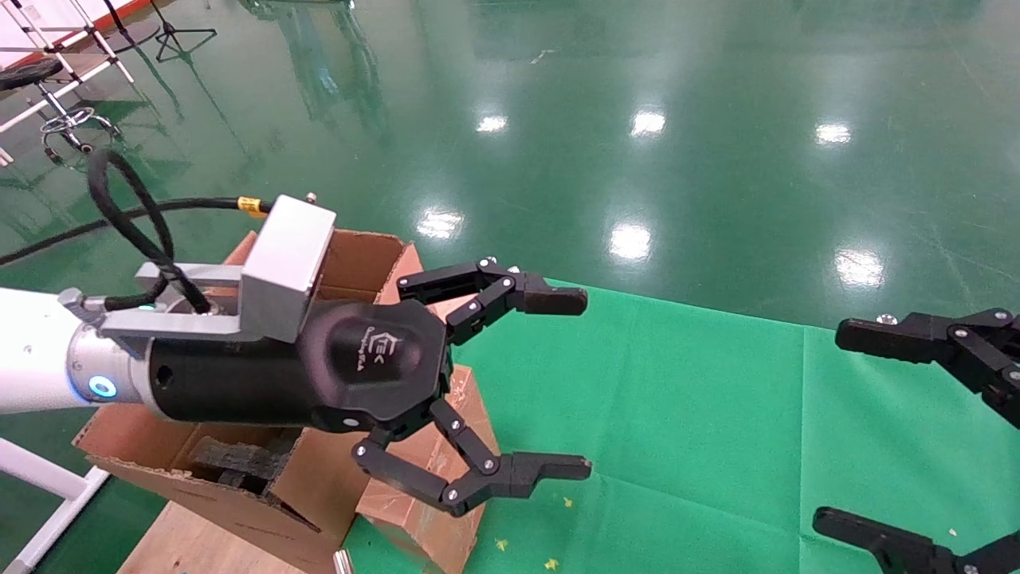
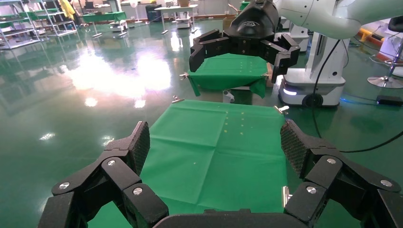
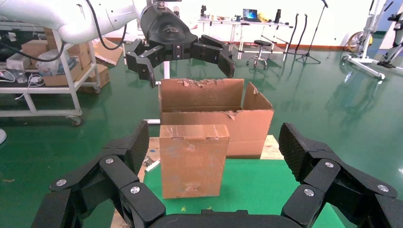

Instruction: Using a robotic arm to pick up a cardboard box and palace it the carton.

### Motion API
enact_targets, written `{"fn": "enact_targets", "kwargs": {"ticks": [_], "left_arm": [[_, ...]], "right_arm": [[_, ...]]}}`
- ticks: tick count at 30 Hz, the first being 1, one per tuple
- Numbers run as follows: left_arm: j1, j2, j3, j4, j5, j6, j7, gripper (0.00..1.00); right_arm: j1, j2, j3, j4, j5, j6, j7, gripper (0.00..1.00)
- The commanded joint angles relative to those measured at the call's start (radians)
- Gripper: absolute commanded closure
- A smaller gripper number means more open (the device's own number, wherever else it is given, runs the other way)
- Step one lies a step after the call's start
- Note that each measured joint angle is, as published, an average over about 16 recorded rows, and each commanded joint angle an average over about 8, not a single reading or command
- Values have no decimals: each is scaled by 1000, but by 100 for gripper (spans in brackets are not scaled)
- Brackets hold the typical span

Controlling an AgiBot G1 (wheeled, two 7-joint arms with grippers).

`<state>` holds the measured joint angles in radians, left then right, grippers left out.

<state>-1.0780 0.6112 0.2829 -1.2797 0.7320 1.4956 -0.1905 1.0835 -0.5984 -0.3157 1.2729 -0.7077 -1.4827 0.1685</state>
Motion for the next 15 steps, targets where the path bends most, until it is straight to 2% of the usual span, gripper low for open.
{"fn": "enact_targets", "kwargs": {"ticks": [1,14,15], "left_arm": [[0,0,0,0,0,0,0,0],[0,0,0,0,0,0,0,0],[0,0,0,0,0,0,0,0]], "right_arm": [[0,0,0,0,0,0,0,0],[0,0,0,0,0,0,0,0],[0,0,0,0,0,0,0,11]]}}
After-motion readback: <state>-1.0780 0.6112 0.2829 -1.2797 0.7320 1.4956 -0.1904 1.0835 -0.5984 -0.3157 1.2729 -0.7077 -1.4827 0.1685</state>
